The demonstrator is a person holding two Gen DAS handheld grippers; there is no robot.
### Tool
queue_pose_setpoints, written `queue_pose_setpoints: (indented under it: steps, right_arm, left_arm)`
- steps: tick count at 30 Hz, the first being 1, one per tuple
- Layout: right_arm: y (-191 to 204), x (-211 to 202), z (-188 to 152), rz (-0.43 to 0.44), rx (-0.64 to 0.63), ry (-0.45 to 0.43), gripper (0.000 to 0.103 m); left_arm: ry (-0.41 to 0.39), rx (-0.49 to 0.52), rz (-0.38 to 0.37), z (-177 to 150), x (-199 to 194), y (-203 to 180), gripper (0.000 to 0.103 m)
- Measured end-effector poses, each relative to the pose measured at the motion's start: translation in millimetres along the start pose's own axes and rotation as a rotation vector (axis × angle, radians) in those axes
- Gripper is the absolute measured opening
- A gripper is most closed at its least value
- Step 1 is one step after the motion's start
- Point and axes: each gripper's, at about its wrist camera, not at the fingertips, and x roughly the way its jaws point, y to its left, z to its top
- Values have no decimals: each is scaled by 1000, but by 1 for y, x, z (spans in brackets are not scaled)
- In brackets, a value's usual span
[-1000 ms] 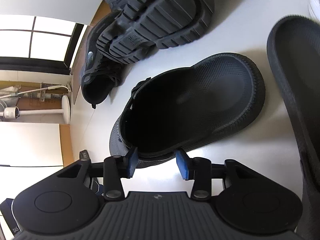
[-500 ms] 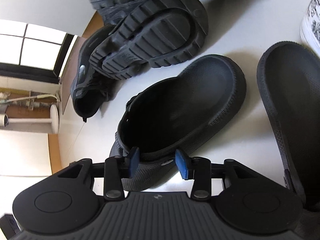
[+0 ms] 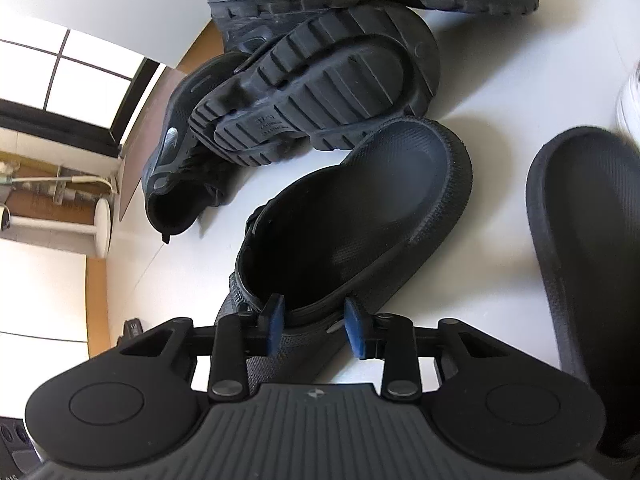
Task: Organize scattered shoes
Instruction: 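Turn and push the clog against the first clog with the right gripper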
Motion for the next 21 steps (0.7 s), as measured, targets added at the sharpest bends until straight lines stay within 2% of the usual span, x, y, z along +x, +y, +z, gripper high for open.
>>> queue_pose_setpoints:
  steps: [4, 14, 21]
  right_arm:
    - [5, -7, -2, -24, -77, 6, 28]
    - [8, -21, -1, -61, -229, 74, 22]
    - [6, -32, -1, -70, -228, 82, 23]
  left_arm:
    - [5, -4, -1, -1, 1, 0, 67]
    - [-4, -6, -4, 0, -3, 1, 67]
    - [-10, -11, -11, 2, -6, 1, 67]
